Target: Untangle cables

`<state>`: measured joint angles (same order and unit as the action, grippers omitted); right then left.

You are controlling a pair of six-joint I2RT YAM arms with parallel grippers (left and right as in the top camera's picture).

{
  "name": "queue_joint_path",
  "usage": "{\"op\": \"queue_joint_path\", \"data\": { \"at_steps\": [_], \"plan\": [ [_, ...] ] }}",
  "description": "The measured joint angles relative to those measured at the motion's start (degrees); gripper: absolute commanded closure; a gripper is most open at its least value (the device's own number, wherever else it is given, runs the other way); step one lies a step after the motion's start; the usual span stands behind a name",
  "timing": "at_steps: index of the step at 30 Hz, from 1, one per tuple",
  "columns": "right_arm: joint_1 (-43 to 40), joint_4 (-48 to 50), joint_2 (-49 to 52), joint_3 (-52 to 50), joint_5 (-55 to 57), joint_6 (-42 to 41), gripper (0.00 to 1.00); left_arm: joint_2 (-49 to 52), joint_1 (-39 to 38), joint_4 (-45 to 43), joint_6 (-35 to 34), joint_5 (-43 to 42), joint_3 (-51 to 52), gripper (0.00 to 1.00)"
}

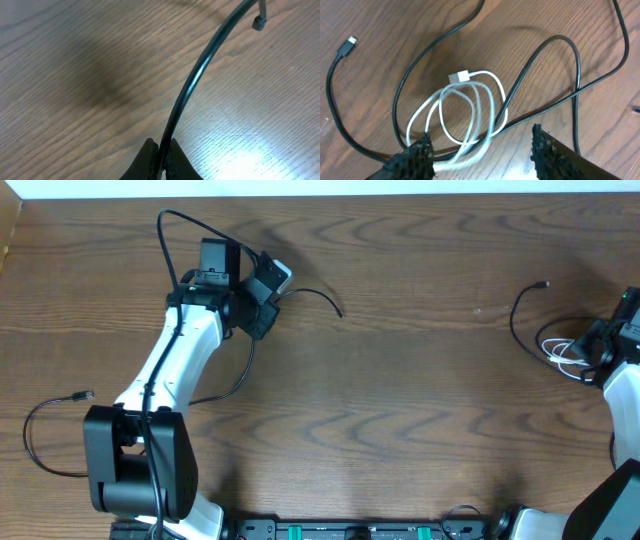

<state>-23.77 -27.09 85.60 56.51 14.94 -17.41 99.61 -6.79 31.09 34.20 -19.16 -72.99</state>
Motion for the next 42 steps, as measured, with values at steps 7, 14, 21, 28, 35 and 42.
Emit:
{"op": "queue_joint_path", "data": {
  "at_steps": [7, 14, 21, 28, 35, 42],
  "plan": [
    [0.0, -0.8, 0.0, 0.0, -2.7, 0.1, 0.27, 0.0, -1.9, 0.0, -0.2, -0.3, 0.0, 0.92],
    [0.0, -1.9, 0.0, 0.0, -14.8, 2.8, 0.04, 0.0, -3.1, -2.1, -0.8, -2.9, 0.0, 0.92],
    [0.7, -2.5, 0.0, 0.0, -37.7, 10.3, 0.01, 0.0, -5.4, -19.0, -14.9, -11.3, 0.5, 0.92],
    [9.4, -3.1, 0.0, 0.0, -46.0, 12.3, 0.01, 0.0, -9.6, -38.2, -29.8, -13.7, 0.6, 0.92],
    [22.6, -0.8, 0.0, 0.0, -46.9, 12.9, 0.01, 0.1, -16.9, -55.6, -47.5, -14.7, 0.8, 0.93],
    [31.4, 4.9, 0.0, 0.0, -47.8, 12.1, 0.01, 0.2, -19.9, -64.4, -59.8, -15.0, 0.8, 0.93]
  ]
}}
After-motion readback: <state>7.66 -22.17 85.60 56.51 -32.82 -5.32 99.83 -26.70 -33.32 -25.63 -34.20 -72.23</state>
